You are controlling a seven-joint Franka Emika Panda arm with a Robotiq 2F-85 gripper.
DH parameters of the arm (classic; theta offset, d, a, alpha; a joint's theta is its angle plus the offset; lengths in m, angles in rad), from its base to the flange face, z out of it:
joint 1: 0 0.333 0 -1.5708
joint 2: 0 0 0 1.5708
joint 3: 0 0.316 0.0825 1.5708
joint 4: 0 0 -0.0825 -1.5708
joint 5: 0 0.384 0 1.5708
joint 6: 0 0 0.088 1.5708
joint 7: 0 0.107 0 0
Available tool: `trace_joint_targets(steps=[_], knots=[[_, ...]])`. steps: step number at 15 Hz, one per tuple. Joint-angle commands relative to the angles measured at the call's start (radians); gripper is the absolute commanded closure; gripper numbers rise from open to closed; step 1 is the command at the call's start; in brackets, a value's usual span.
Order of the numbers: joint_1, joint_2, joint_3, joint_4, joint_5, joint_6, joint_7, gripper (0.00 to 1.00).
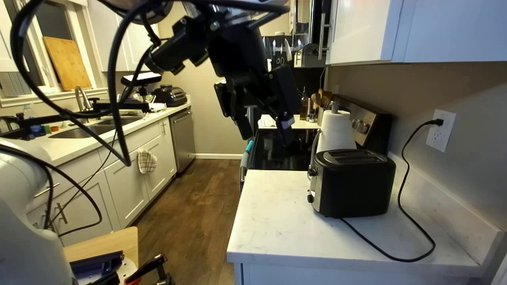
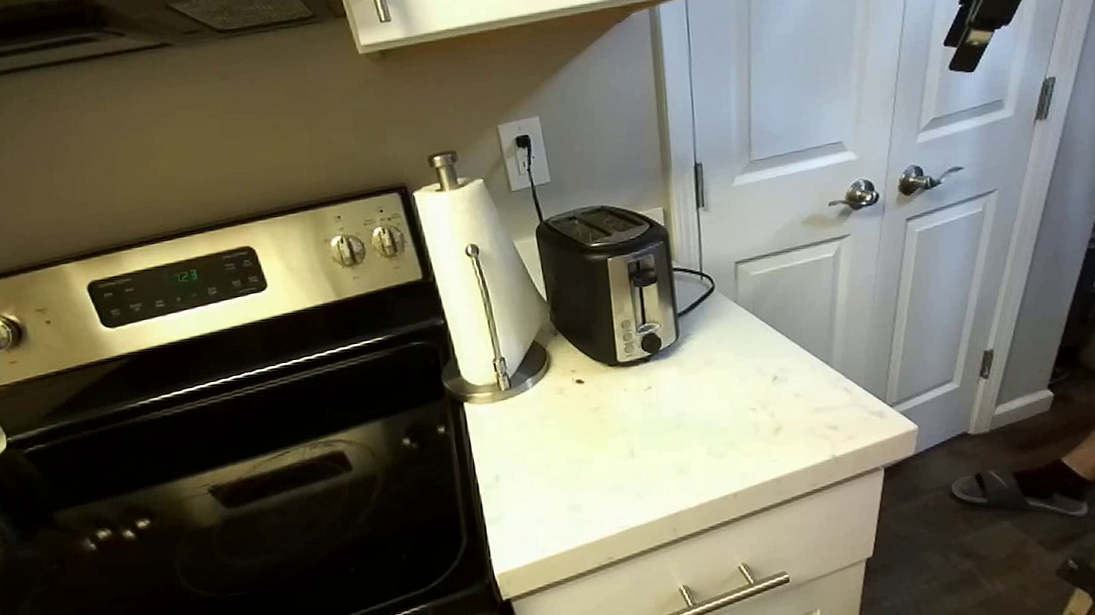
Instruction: Push down the toaster lever
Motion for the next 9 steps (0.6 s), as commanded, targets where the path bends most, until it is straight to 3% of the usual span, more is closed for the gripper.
trace_joint_targets(steps=[1, 9], knots=[[0.011, 0.019, 0.002, -0.032, 0.025, 0.112, 0.013, 0.0], [0.112, 0.204, 0.006, -0.165, 0.171, 0.618, 0.076, 0.0]])
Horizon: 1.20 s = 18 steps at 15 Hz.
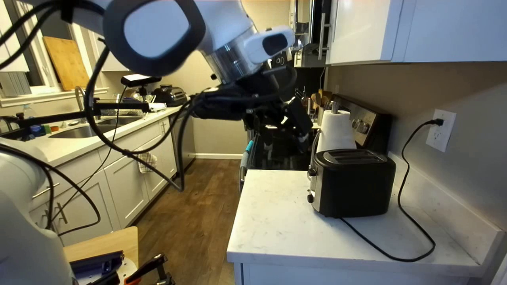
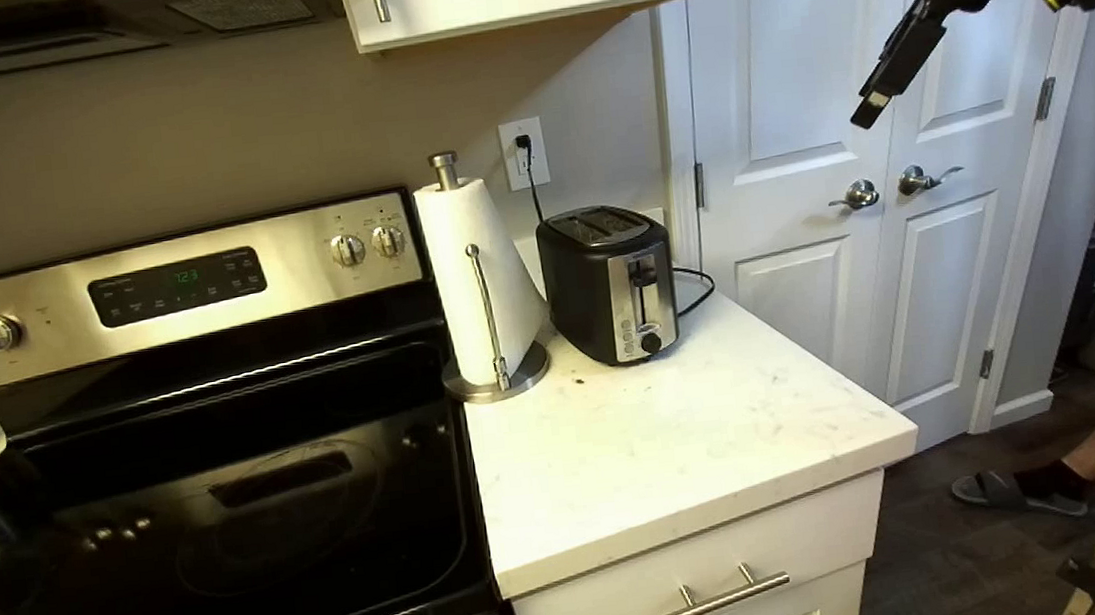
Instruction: Push down the toaster lever
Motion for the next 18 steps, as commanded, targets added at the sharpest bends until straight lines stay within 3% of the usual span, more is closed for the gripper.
trace_joint_targets(steps=[1, 6, 10, 18], knots=[[0.067, 0.133, -0.002, -0.017, 0.091, 0.192, 0.026, 0.0], [0.178, 0.33, -0.023, 0.039, 0.23, 0.344, 0.032, 0.0], [0.251, 0.447, -0.05, 0.121, 0.342, 0.359, 0.028, 0.0], [0.298, 0.551, -0.055, 0.208, 0.483, 0.371, -0.005, 0.0]])
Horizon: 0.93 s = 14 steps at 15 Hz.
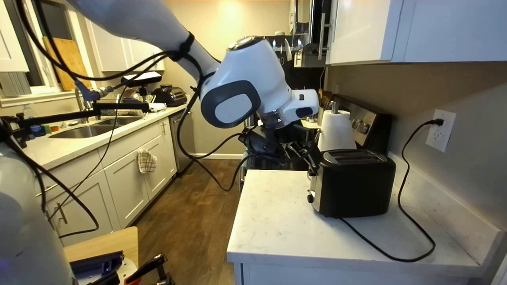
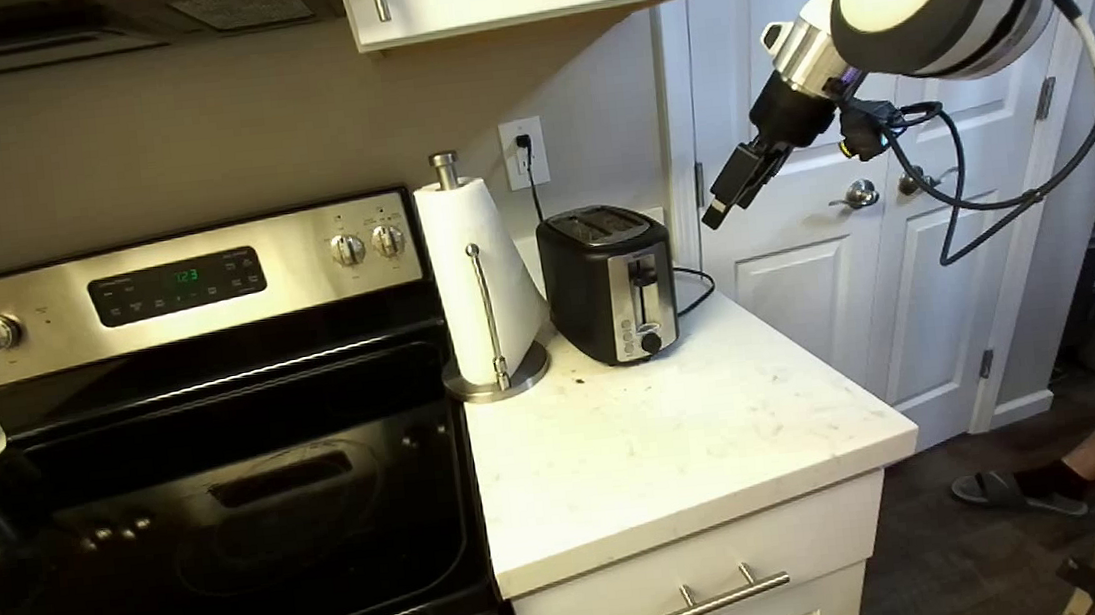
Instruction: Push down the toaster lever
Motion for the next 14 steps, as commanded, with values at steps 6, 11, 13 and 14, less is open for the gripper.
trace_joint_targets(steps=[6, 11, 13, 14], knots=[[0.099, 0.029, 0.01, 0.025, 0.174, 0.06, -0.112, 0.0], [0.13, 0.025, 0.01, 0.02, 0.176, 0.057, -0.074, 0.0], [0.134, 0.031, 0.009, 0.021, 0.179, 0.057, -0.074, 0.0], [0.134, 0.033, 0.007, 0.021, 0.179, 0.057, -0.074, 0.0]])
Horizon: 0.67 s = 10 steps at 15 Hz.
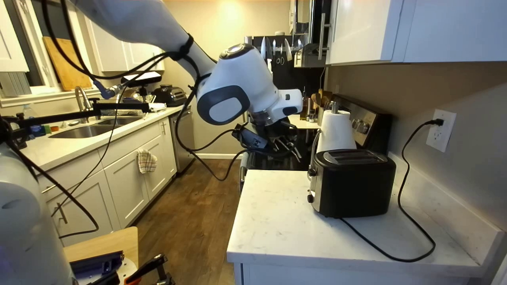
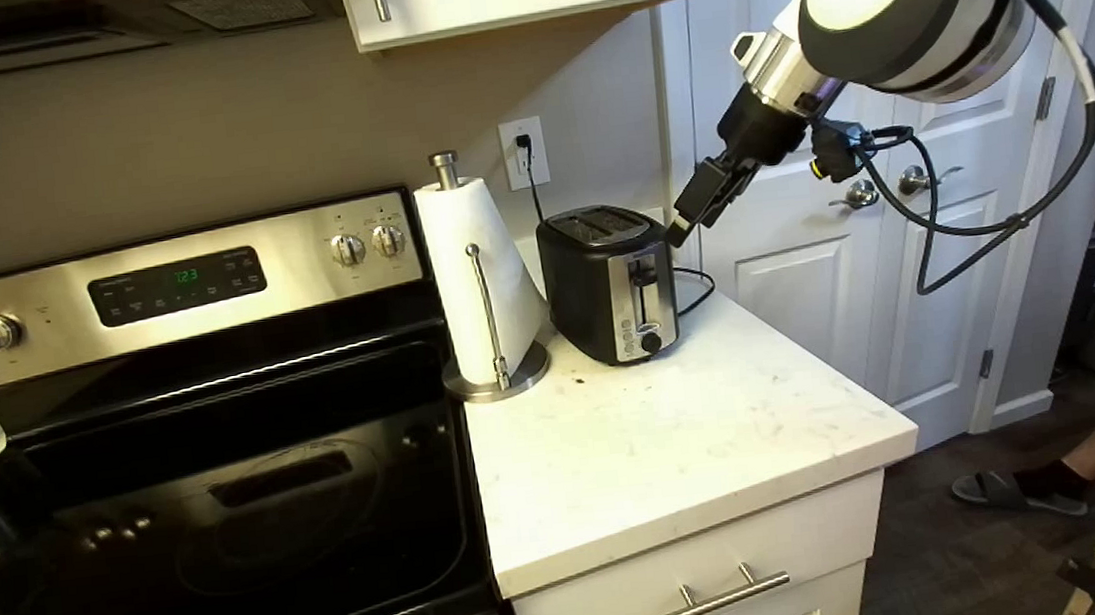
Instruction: Push down the toaster lever
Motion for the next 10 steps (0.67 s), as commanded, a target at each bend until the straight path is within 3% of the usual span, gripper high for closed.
trace_joint_targets(steps=[1, 4, 5, 10], knots=[[0.0, 0.001, -0.001, 0.0, 0.0, 0.0, 0.0, 0.0], [0.008, -0.012, -0.001, 0.002, 0.021, 0.005, -0.018, 0.0], [0.015, -0.016, -0.001, 0.004, 0.041, 0.006, -0.031, 0.19], [0.042, 0.012, -0.006, 0.033, 0.114, 0.028, -0.044, 0.53]])
